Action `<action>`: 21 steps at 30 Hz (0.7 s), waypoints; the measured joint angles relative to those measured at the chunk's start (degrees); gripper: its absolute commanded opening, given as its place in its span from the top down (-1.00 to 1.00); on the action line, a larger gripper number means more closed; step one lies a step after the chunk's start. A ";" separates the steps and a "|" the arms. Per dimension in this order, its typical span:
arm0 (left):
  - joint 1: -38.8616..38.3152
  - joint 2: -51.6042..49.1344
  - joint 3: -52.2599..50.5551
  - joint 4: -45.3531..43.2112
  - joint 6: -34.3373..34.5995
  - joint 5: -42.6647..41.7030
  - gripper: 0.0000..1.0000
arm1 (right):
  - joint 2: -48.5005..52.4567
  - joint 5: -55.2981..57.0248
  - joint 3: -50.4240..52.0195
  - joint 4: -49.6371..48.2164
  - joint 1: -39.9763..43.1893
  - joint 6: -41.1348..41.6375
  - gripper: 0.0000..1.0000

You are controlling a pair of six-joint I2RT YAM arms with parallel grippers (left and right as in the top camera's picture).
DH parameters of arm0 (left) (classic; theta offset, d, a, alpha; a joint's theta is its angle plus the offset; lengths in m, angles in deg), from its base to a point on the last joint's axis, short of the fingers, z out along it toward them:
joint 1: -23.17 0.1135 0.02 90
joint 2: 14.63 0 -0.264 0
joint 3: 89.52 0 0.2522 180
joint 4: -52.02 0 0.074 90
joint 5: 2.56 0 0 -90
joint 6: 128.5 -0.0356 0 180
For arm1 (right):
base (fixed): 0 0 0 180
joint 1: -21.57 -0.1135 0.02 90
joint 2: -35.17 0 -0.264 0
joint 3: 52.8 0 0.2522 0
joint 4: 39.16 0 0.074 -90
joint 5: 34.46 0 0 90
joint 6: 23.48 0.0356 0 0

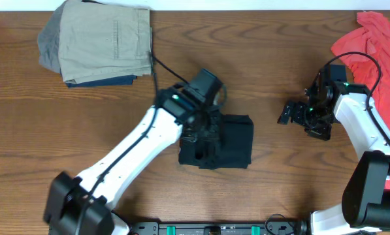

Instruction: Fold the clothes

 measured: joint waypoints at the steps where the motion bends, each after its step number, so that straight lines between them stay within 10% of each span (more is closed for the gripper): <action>1: -0.46 -0.76 0.00 -0.70 0.35 0.00 0.88 | 0.00 0.00 0.02 0.00 -0.07 0.00 -0.98; 17: -5.05 -7.82 0.00 -6.19 4.26 0.02 0.85 | 0.00 -1.25 0.04 -0.96 -0.68 0.02 -0.99; 21: -5.88 -7.82 0.00 -6.40 4.35 -0.04 0.46 | 0.00 -1.29 0.04 -1.31 -0.92 0.22 -0.99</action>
